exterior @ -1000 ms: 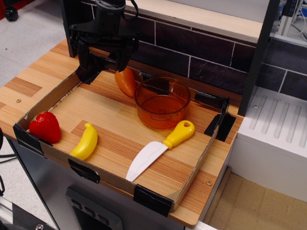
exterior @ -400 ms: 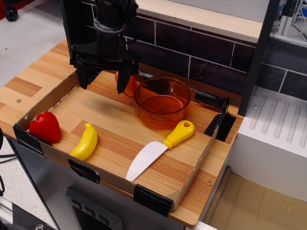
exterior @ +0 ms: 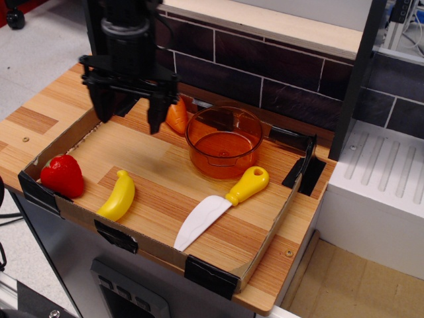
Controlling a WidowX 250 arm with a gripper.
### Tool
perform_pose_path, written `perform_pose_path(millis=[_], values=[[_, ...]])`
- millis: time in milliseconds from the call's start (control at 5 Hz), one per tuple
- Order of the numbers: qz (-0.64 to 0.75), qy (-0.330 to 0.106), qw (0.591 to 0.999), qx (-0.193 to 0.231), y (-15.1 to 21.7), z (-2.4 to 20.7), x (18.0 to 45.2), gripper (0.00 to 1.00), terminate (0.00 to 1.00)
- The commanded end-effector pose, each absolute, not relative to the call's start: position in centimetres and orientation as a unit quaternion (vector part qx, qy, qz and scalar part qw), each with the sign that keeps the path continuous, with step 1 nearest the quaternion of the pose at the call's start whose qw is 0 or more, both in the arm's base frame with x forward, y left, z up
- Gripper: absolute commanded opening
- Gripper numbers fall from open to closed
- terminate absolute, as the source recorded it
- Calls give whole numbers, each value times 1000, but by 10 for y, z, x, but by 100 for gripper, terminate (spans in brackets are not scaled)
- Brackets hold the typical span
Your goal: Put banana in pot
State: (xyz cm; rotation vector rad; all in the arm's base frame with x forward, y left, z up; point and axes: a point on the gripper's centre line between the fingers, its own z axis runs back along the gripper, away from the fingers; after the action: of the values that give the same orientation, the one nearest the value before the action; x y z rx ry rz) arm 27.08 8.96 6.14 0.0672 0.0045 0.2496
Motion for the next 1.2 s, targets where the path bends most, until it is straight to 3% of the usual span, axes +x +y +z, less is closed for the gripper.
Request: perform_pose_path(millis=[0,400,800,1000], values=[[53,32,998,22,89,64,238,100,0],[-13,44,999,26,74,36,213,100,0],[-22,34,999,33,68,12,208,100,0],[-12,25,999,29,70,8,210,0,0]])
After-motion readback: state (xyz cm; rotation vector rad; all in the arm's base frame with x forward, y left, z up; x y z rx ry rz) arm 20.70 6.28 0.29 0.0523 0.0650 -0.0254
